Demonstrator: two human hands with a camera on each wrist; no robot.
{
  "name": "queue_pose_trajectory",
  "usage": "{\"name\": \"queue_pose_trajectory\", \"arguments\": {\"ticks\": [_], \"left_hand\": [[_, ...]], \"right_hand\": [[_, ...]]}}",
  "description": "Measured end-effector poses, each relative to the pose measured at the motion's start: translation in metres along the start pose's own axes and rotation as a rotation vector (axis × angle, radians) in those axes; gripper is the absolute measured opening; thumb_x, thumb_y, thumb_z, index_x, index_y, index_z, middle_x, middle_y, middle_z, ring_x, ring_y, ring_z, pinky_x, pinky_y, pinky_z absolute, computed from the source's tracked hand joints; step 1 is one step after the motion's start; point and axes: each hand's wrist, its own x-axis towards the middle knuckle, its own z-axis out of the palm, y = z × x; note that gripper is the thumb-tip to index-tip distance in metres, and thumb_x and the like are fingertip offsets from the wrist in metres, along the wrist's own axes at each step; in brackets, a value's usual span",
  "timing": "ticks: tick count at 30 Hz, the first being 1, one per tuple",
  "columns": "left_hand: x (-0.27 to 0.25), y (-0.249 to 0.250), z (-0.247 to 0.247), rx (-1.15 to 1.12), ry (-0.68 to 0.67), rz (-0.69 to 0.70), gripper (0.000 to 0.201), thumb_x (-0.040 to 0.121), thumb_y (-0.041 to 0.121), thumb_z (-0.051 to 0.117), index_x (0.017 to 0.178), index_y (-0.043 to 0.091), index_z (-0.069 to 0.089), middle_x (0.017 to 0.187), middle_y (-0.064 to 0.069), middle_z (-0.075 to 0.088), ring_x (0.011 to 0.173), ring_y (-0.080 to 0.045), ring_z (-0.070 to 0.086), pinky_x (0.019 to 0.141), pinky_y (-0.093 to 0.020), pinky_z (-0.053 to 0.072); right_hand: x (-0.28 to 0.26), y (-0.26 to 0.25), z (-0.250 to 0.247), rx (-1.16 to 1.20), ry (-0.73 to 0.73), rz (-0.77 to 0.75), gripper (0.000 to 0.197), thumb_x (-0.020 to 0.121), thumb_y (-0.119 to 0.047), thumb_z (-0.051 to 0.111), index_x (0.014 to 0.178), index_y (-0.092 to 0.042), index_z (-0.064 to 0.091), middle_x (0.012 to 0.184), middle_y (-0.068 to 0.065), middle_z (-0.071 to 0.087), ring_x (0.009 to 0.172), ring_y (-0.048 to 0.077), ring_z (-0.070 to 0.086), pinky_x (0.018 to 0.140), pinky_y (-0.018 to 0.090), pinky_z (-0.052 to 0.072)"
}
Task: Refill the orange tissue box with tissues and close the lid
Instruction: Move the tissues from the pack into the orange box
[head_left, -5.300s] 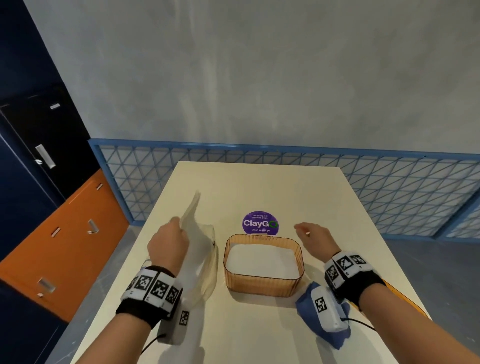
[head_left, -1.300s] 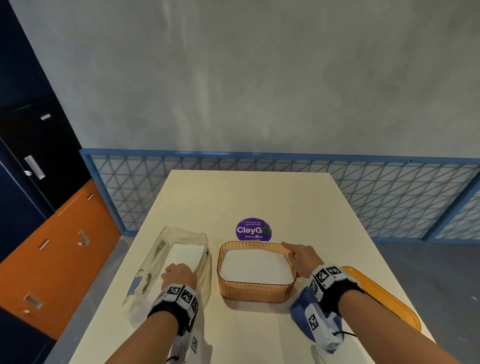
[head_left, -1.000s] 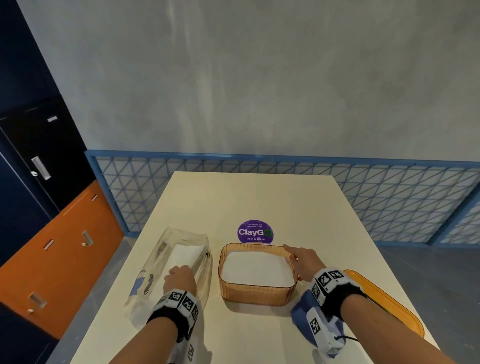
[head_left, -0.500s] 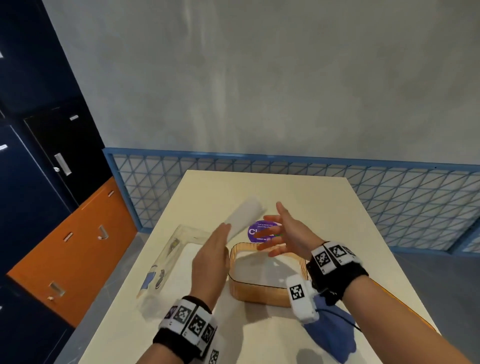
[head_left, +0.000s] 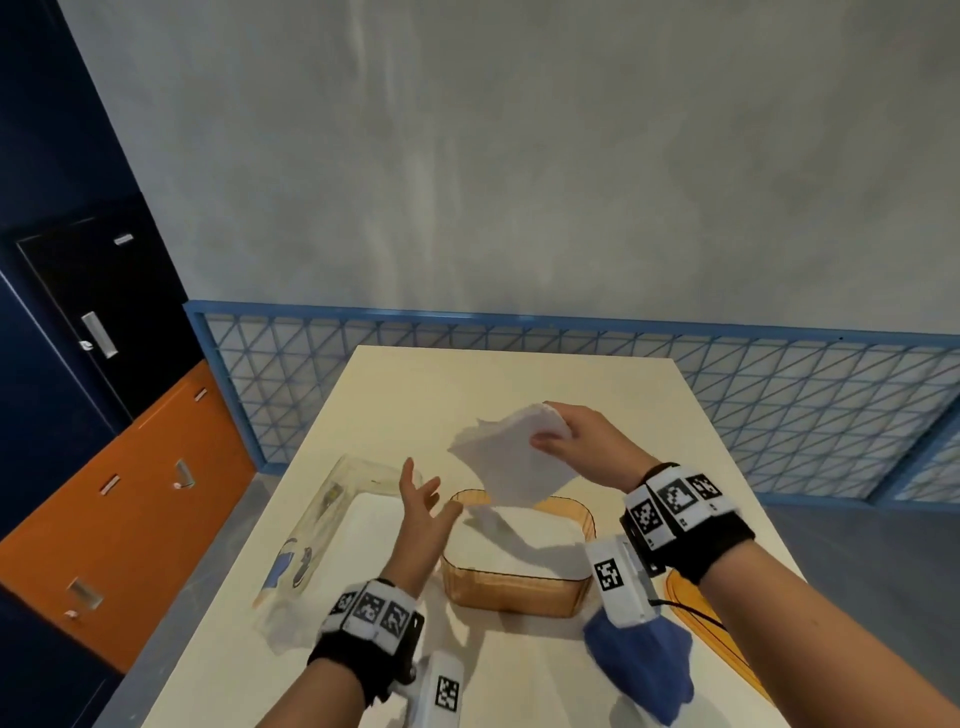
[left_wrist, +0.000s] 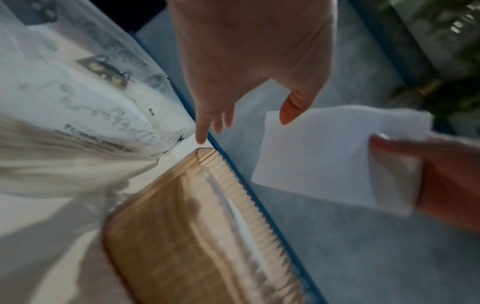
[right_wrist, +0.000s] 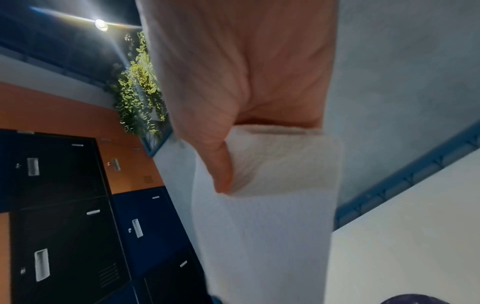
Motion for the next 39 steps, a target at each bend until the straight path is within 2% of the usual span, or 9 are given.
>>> {"name": "queue_pose_trajectory", "arguments": {"ticks": [5, 7, 10, 16, 21, 26, 32, 35, 39], "left_hand": [[0.014, 0.026, -0.001, -0.194, -0.085, -0.038, 0.059, 0.094, 0.002, 0.047, 0.143, 0.026, 0.024, 0.125, -0.003, 0.050, 0.114, -0.018, 0.045, 0.094, -0.028, 0.037], [0.016, 0.027, 0.001, -0.084, -0.083, 0.039, 0.041, 0.091, -0.005, 0.047, 0.124, 0.020, 0.047, 0.110, 0.000, 0.060, 0.108, -0.019, 0.053, 0.081, -0.021, 0.045], [0.011, 0.009, 0.008, 0.123, -0.090, 0.067, 0.032, 0.087, -0.007, 0.046, 0.108, 0.014, 0.056, 0.098, -0.001, 0.062, 0.099, -0.021, 0.056, 0.074, -0.019, 0.048], [0.005, -0.020, 0.019, 0.314, -0.104, 0.070, 0.040, 0.089, 0.003, 0.043, 0.128, 0.010, 0.048, 0.110, -0.004, 0.058, 0.108, -0.023, 0.055, 0.090, -0.030, 0.046], [0.016, -0.017, 0.018, 0.375, 0.013, 0.046, 0.020, 0.094, 0.011, 0.049, 0.112, 0.006, 0.050, 0.104, -0.008, 0.060, 0.096, -0.023, 0.055, 0.073, -0.027, 0.045], [0.024, -0.015, 0.023, 0.780, 0.062, -0.155, 0.052, 0.092, 0.017, 0.050, 0.140, 0.020, 0.030, 0.127, -0.005, 0.059, 0.118, -0.026, 0.054, 0.107, -0.044, 0.027], [0.027, -0.018, 0.029, 1.103, 0.005, -0.072, 0.060, 0.093, 0.009, 0.043, 0.146, 0.024, 0.019, 0.115, -0.004, 0.065, 0.109, -0.023, 0.059, 0.104, -0.043, 0.030], [0.019, -0.019, 0.033, 1.248, 0.019, 0.026, 0.061, 0.091, 0.004, 0.045, 0.145, 0.020, 0.021, 0.131, -0.002, 0.052, 0.119, -0.021, 0.052, 0.103, -0.044, 0.031], [0.014, -0.016, 0.033, 1.450, 0.001, 0.254, 0.053, 0.095, 0.014, 0.046, 0.143, 0.028, 0.027, 0.146, -0.002, 0.030, 0.132, -0.024, 0.034, 0.105, -0.052, 0.026]], "right_hand": [[-0.012, 0.018, 0.002, 0.258, 0.047, -0.056, 0.012, 0.092, -0.011, 0.055, 0.101, -0.018, 0.060, 0.095, -0.003, 0.063, 0.089, 0.013, 0.057, 0.081, 0.026, 0.043], [-0.018, 0.031, 0.009, 0.411, 0.067, 0.006, 0.012, 0.090, -0.011, 0.060, 0.099, -0.019, 0.060, 0.093, -0.003, 0.063, 0.086, 0.012, 0.058, 0.079, 0.025, 0.045], [-0.032, 0.061, 0.035, 0.496, 0.099, 0.140, 0.023, 0.076, -0.020, 0.068, 0.098, -0.020, 0.061, 0.095, 0.003, 0.064, 0.087, 0.016, 0.059, 0.076, 0.025, 0.048], [-0.039, 0.090, 0.071, 0.370, 0.214, 0.337, 0.026, 0.075, -0.009, 0.067, 0.099, -0.013, 0.056, 0.094, 0.009, 0.060, 0.093, 0.025, 0.056, 0.073, 0.030, 0.043], [-0.025, 0.088, 0.062, 0.315, 0.254, 0.454, 0.041, 0.084, -0.005, 0.062, 0.124, -0.003, 0.052, 0.121, 0.015, 0.060, 0.113, 0.030, 0.056, 0.095, 0.036, 0.045], [-0.027, 0.080, 0.071, 0.132, 0.094, 0.579, 0.069, 0.086, -0.006, 0.059, 0.145, -0.007, 0.021, 0.133, 0.020, 0.051, 0.120, 0.031, 0.052, 0.090, 0.027, 0.043], [-0.025, 0.081, 0.084, -0.053, 0.078, 0.553, 0.080, 0.090, -0.002, 0.050, 0.150, -0.014, -0.001, 0.123, 0.021, 0.056, 0.108, 0.031, 0.058, 0.086, 0.030, 0.048], [-0.027, 0.081, 0.084, -0.140, 0.035, 0.482, 0.080, 0.090, -0.003, 0.050, 0.151, -0.014, -0.001, 0.126, 0.018, 0.053, 0.104, 0.025, 0.057, 0.084, 0.028, 0.046], [-0.033, 0.077, 0.082, -0.549, 0.068, 0.227, 0.073, 0.088, -0.003, 0.054, 0.149, -0.017, 0.014, 0.144, 0.011, 0.032, 0.124, 0.026, 0.043, 0.092, 0.032, 0.046]]}}
